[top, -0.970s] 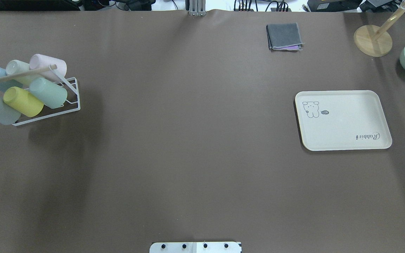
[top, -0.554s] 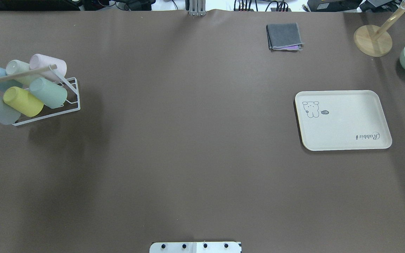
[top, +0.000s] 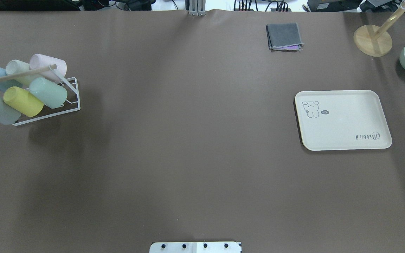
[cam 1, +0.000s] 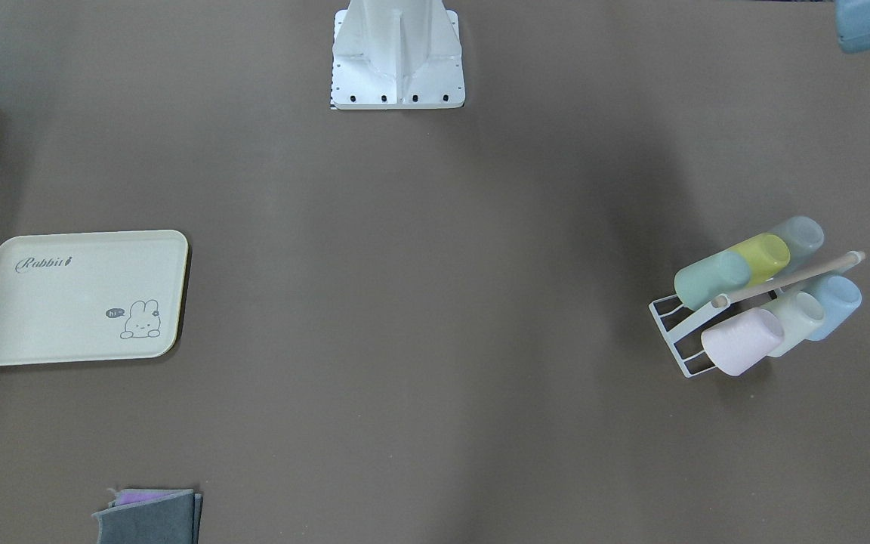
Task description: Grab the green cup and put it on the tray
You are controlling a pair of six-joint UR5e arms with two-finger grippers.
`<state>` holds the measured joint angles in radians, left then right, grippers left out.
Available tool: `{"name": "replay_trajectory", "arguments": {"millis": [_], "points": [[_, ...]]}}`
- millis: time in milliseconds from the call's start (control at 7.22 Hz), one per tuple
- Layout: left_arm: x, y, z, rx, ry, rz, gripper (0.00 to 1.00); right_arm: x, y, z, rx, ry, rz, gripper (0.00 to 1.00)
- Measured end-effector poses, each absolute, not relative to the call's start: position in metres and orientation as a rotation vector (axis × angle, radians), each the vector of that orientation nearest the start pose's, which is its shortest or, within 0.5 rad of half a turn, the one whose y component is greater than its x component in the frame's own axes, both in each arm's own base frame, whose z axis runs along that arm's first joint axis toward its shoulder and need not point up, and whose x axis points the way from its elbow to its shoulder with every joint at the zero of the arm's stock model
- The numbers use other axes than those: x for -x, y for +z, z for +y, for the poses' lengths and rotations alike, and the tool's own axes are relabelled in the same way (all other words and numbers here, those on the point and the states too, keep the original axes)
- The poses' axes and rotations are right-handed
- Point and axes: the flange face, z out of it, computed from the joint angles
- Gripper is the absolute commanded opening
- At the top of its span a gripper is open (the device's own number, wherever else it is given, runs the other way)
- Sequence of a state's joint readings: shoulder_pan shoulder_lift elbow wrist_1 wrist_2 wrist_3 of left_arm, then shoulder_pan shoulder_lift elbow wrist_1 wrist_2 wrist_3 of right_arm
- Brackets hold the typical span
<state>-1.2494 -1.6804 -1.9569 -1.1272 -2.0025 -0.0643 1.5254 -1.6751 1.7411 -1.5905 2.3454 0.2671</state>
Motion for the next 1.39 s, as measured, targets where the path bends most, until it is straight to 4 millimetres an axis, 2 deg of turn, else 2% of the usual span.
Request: {"name": "replay_trajectory", "arguments": {"millis": [277, 416, 554, 831, 1108, 1386], "points": [[-0.149, 0.422, -0.515, 0.045, 0.479, 0.248, 0.98, -0.025, 0.623, -0.455, 0.042, 0.209, -0.794, 0.96], [-0.186, 0.39, -0.516, 0.044, 0.584, 0.142, 0.98, -0.004, 0.629, -0.45, 0.029, 0.206, -0.806, 0.95], [-0.218, 0.367, -0.512, 0.041, 0.667, 0.045, 0.98, 0.015, 0.641, -0.443, 0.015, 0.185, -0.816, 0.94], [-0.287, 0.342, -0.501, 0.035, 0.868, -0.123, 0.98, 0.047, 0.656, -0.438, 0.0, 0.127, -0.825, 0.92], [-0.347, 0.337, -0.499, 0.051, 1.123, -0.306, 0.98, 0.077, 0.669, -0.44, -0.056, 0.041, -0.83, 0.92], [-0.409, 0.336, -0.504, 0.083, 1.392, -0.422, 0.98, 0.095, 0.68, -0.456, -0.11, -0.007, -0.849, 0.91]]}}
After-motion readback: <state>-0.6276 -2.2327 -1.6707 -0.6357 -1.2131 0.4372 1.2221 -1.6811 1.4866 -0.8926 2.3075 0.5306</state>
